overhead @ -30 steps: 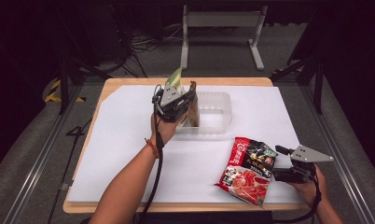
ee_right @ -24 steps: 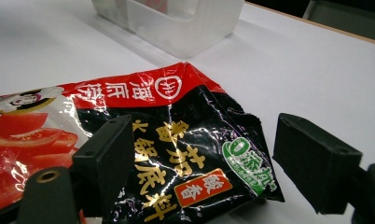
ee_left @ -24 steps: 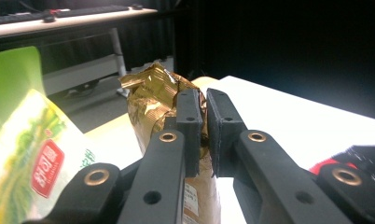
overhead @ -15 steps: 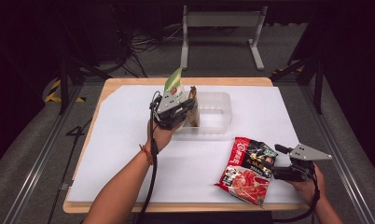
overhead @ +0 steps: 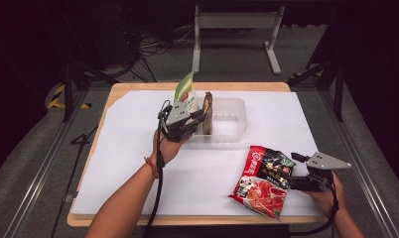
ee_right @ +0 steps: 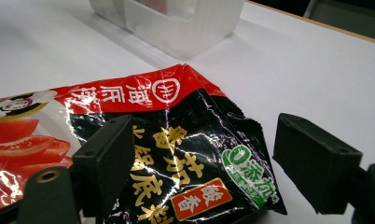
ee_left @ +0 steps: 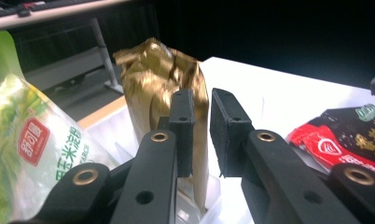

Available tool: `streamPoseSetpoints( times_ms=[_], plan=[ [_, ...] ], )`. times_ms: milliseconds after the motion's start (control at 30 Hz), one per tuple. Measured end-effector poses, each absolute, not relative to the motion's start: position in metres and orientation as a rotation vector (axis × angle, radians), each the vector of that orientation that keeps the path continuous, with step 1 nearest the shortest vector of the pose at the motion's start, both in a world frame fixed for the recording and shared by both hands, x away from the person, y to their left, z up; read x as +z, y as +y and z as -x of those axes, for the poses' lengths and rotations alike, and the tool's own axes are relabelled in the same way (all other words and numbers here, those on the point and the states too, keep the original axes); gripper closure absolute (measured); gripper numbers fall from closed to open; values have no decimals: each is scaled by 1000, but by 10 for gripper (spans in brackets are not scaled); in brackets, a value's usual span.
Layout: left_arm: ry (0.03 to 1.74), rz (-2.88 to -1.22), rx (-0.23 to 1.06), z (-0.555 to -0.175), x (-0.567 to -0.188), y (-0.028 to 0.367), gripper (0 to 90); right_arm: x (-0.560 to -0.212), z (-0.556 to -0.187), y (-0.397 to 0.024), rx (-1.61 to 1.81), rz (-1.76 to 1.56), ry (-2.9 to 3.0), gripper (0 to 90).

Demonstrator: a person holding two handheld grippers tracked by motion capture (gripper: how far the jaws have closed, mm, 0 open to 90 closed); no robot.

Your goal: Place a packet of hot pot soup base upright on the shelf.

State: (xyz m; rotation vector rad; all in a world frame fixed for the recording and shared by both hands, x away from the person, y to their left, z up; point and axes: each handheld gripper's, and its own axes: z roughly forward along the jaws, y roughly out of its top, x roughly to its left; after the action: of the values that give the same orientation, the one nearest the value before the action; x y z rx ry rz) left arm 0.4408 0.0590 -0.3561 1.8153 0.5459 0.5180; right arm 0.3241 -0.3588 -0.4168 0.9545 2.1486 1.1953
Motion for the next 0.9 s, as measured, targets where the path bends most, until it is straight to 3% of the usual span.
streamPoseSetpoints(
  times_ms=[567,900],
  plan=[
    [487,-1881,533,-417,-359,82,749,-416,-321,-359,1194,-955,2145,211],
    [448,-1949,513,-398,-367,97,634,-415,-321,-361,1209,-948,2145,218]
  ],
)
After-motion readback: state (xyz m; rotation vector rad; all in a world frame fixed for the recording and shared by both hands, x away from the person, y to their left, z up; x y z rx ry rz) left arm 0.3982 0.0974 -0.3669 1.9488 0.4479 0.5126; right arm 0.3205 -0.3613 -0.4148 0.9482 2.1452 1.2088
